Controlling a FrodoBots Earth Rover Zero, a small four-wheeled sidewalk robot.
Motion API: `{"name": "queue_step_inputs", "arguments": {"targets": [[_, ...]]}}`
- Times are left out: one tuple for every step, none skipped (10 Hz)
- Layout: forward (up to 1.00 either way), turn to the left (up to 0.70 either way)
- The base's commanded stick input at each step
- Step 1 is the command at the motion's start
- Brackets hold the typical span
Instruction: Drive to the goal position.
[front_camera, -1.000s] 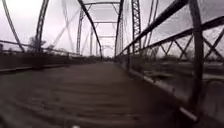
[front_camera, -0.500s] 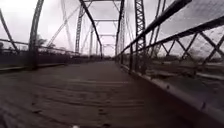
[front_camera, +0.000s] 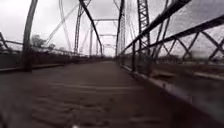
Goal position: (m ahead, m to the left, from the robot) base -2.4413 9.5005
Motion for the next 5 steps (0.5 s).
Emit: {"name": "queue_step_inputs", "arguments": {"targets": [[1.0, 0.0], [1.0, 0.0], [1.0, 0.0], [1.0, 0.0], [1.0, 0.0]]}}
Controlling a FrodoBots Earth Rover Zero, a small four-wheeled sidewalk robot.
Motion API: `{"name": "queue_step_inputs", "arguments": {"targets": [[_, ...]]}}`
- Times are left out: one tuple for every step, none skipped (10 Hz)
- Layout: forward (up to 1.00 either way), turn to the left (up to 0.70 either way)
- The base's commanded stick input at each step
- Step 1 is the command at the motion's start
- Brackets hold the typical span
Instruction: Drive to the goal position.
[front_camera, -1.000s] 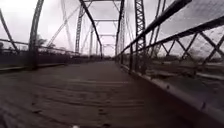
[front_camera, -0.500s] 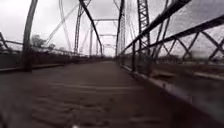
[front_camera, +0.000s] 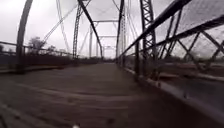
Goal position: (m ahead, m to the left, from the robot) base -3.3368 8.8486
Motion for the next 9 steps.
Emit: {"name": "queue_step_inputs", "arguments": {"targets": [[1.0, 0.0], [1.0, 0.0], [1.0, 0.0], [1.0, 0.0], [1.0, 0.0], [1.0, 0.0], [1.0, 0.0], [1.0, 0.0], [1.0, 0.0]]}}
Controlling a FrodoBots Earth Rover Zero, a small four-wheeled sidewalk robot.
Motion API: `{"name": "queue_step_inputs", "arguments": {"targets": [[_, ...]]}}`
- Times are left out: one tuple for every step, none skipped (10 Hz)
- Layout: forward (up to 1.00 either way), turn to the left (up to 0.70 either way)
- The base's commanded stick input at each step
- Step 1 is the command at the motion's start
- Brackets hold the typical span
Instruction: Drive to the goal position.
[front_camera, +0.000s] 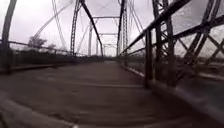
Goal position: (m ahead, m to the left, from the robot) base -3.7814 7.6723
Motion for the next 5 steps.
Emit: {"name": "queue_step_inputs", "arguments": {"targets": [[1.0, 0.0], [1.0, 0.0], [1.0, 0.0], [1.0, 0.06], [1.0, 0.25]]}}
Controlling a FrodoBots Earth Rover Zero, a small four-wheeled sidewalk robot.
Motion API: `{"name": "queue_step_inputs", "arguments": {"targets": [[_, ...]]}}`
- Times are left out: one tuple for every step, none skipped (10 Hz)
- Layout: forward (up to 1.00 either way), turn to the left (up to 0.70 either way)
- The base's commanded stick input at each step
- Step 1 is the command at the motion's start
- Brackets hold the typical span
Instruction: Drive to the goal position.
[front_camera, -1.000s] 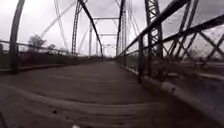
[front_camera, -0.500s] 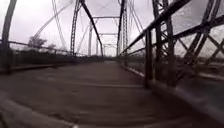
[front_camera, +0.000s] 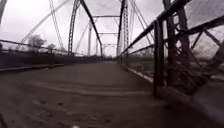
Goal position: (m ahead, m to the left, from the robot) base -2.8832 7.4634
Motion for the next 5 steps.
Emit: {"name": "queue_step_inputs", "arguments": {"targets": [[1.0, 0.4], [1.0, 0.25], [1.0, 0.07], [1.0, 0.0], [1.0, 0.0]]}}
